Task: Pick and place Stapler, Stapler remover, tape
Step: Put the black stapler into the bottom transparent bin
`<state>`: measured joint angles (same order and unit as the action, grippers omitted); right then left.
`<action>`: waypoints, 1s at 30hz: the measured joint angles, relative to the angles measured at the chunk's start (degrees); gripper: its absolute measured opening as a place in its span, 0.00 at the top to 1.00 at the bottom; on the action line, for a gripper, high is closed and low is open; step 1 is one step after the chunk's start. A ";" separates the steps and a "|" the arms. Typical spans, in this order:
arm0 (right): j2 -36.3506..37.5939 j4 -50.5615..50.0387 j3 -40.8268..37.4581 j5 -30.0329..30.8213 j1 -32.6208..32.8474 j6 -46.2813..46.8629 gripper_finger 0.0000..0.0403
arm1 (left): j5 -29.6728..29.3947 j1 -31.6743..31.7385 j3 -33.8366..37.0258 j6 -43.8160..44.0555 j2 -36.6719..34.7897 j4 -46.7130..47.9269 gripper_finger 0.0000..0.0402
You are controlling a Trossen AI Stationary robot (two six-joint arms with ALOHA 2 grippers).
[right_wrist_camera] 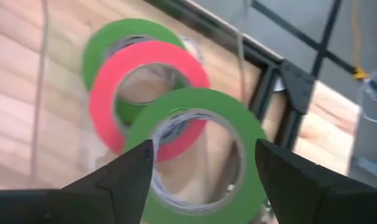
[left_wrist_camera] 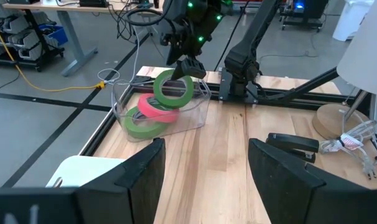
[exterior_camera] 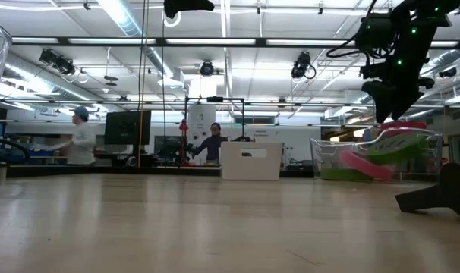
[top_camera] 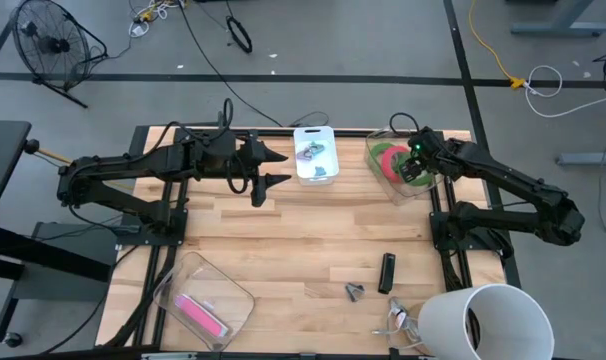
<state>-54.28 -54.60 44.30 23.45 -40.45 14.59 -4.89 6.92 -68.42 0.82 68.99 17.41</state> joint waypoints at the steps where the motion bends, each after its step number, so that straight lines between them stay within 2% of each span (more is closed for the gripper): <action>1: 0.00 -0.06 0.16 -0.93 0.00 0.26 0.31 | 0.00 0.00 0.00 0.00 0.00 0.00 0.42; 16: 0.02 4.97 9.60 -19.84 1.89 1.44 0.35 | 0.00 0.00 0.00 0.00 0.00 -0.03 0.42; 19: 0.02 6.27 9.65 -23.04 4.65 1.46 0.35 | 0.00 0.00 0.00 0.02 0.00 -0.03 0.42; 25: 0.00 7.36 9.65 -23.82 11.20 1.44 0.35 | 0.00 0.00 0.00 0.02 0.00 -0.03 0.42; 30: 0.00 12.37 9.65 -27.13 17.10 1.44 0.35 | 0.00 0.00 0.00 0.01 0.00 -0.03 0.42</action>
<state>-54.28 -42.22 53.95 -3.68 -23.34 16.03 -4.89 6.92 -68.42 0.82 68.99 17.39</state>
